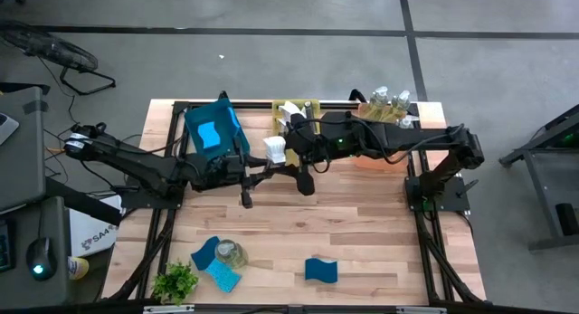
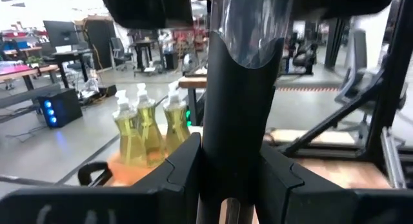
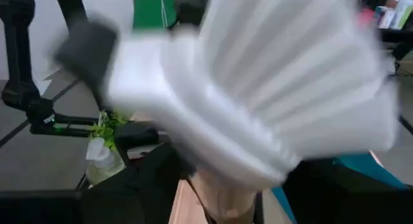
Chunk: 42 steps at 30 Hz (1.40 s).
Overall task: Pick & Place Kitchen Sink Supplies
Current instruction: Put the black dishwashing brush into the yellow bin
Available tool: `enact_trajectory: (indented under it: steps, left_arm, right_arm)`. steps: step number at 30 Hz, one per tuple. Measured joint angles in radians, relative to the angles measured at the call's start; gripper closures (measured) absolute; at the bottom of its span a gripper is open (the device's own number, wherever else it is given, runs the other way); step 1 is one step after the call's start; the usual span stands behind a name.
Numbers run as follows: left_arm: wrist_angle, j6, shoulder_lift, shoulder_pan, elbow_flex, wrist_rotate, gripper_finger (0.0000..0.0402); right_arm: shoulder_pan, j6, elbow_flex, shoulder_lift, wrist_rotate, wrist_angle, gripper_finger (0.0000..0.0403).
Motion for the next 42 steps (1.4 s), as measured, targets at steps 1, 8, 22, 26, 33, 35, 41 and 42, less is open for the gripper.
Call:
enact_trajectory:
  steps: [1, 8, 22, 26, 33, 35, 41, 42]
  left_arm:
    - [0.012, 0.0, 0.0, 0.0, 0.0, 0.011, 0.0306]
    - [0.049, -0.001, -0.001, 0.001, 0.0, 0.041, 0.0306]
    - [0.038, -0.132, -0.001, 0.0, 0.0, 0.045, 0.0228]
    - [0.011, -0.213, -0.001, 0.001, 0.0, 0.033, 0.0212]
    - [-0.098, -0.365, -0.033, -0.002, 0.0, 0.053, 0.0193]
    - [-0.173, -0.407, -0.067, -0.001, 0.0, 0.06, 0.0192]
    - [-0.389, -0.516, -0.184, -0.001, 0.0, 0.068, 0.0191]
    - [-0.414, -0.527, -0.198, -0.001, 0.0, 0.067, 0.0191]
  right_arm:
    - [0.0, 0.001, 0.0, 0.001, -0.004, 0.005, 0.0172]
    - [0.001, 0.003, 0.0, 0.007, -0.011, 0.04, 0.0223]
    - [0.001, -0.02, 0.0, 0.008, 0.035, 0.028, 0.0273]
    - [0.003, -0.073, 0.0, 0.005, 0.113, -0.031, 0.0273]
    - [-0.006, -0.208, 0.0, 0.003, 0.314, -0.157, 0.0273]
    - [-0.012, -0.247, 0.0, 0.002, 0.382, -0.196, 0.0273]
    - [-0.075, -0.32, 0.0, 0.003, 0.338, -0.272, 0.0273]
    - [-0.093, -0.333, 0.0, 0.009, 0.321, -0.277, 0.0273]
